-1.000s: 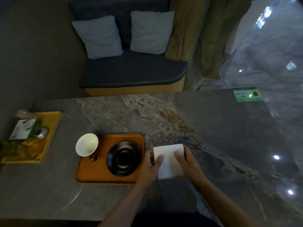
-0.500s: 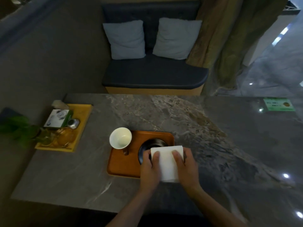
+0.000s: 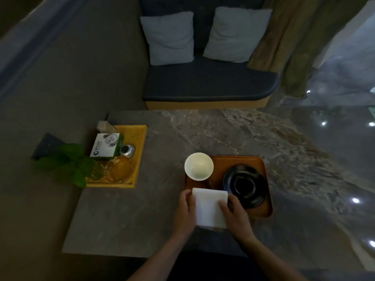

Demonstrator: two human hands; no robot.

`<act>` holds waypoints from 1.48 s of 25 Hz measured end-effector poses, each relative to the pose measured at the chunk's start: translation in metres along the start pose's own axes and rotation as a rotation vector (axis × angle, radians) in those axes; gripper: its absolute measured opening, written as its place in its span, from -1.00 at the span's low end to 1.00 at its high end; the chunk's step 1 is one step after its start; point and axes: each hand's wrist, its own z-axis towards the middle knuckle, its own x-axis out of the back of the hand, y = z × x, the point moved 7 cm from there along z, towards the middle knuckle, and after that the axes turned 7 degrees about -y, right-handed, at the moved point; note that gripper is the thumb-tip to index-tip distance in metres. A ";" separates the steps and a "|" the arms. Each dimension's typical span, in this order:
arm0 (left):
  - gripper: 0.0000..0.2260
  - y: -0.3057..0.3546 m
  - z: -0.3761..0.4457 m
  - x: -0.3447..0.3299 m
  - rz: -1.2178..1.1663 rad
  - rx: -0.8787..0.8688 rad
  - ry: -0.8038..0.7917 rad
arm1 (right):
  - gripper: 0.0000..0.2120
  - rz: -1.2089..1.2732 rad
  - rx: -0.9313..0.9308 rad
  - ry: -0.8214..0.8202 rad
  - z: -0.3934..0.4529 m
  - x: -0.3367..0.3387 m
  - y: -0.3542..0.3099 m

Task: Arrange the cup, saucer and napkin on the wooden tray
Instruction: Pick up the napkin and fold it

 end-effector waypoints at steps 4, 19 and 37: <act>-0.75 -0.025 0.004 0.009 -0.061 0.089 -0.133 | -0.57 0.066 -0.095 -0.128 0.001 -0.012 0.011; -0.56 -0.024 0.038 0.020 0.302 0.026 -0.084 | -0.73 -0.542 -0.022 -0.024 0.050 -0.024 0.000; -0.59 -0.005 0.053 0.015 1.023 -0.377 -0.047 | -0.43 -0.784 -0.025 0.052 0.052 -0.031 0.003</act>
